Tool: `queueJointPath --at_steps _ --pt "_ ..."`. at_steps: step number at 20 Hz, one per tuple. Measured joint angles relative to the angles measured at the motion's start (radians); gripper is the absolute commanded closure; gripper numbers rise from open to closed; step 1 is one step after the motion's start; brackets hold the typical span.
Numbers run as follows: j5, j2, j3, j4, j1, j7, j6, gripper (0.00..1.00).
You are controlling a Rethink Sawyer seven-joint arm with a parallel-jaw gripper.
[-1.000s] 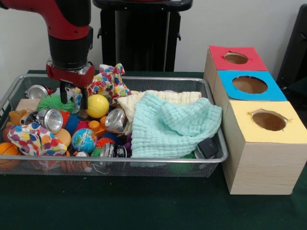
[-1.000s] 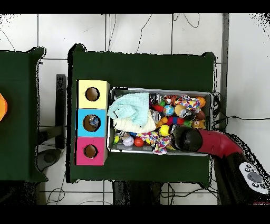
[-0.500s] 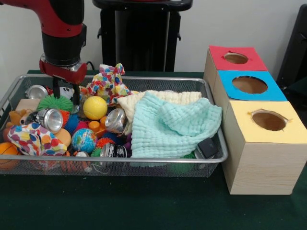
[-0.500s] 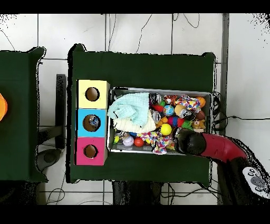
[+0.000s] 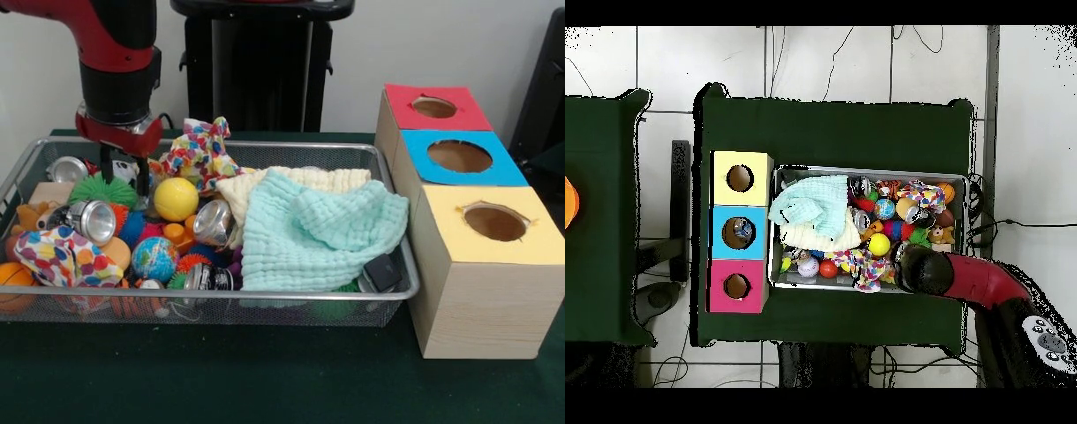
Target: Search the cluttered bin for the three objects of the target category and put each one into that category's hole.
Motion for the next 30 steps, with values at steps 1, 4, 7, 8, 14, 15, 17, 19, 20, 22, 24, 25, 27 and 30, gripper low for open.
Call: queueJointPath --at_steps 1,4,7,8,14,15,17,19,20,22,24,25,27,30 --pt "0.0 0.003 0.0 0.001 0.0 0.0 -0.01 0.0" --pt "0.0 0.014 0.001 0.005 0.0 0.0 -0.045 0.0" --pt "0.001 0.027 0.001 0.012 0.0 0.0 -0.075 0.0" --pt "0.001 0.03 0.001 0.013 0.0 0.0 -0.08 0.0" --pt "0.012 0.042 0.002 0.036 0.001 0.0 -0.085 0.0" --pt "0.014 0.042 0.003 0.038 0.001 0.0 -0.086 0.0" --pt "0.022 0.042 0.003 0.043 0.001 0.0 -0.089 0.0" --pt "0.029 0.042 0.003 0.048 0.002 0.0 -0.093 0.0" --pt "0.032 0.042 0.003 0.049 0.002 0.0 -0.095 0.0" --pt "0.039 0.041 0.003 0.054 0.003 0.0 -0.096 0.0" --pt "0.042 0.041 0.003 0.056 0.003 0.0 -0.096 0.0" --pt "0.045 0.041 0.003 0.058 0.004 0.0 -0.096 0.0" --pt "0.046 0.041 0.003 0.058 0.004 0.0 -0.096 0.0" --pt "0.046 0.041 0.003 0.058 0.005 0.0 -0.097 0.0"
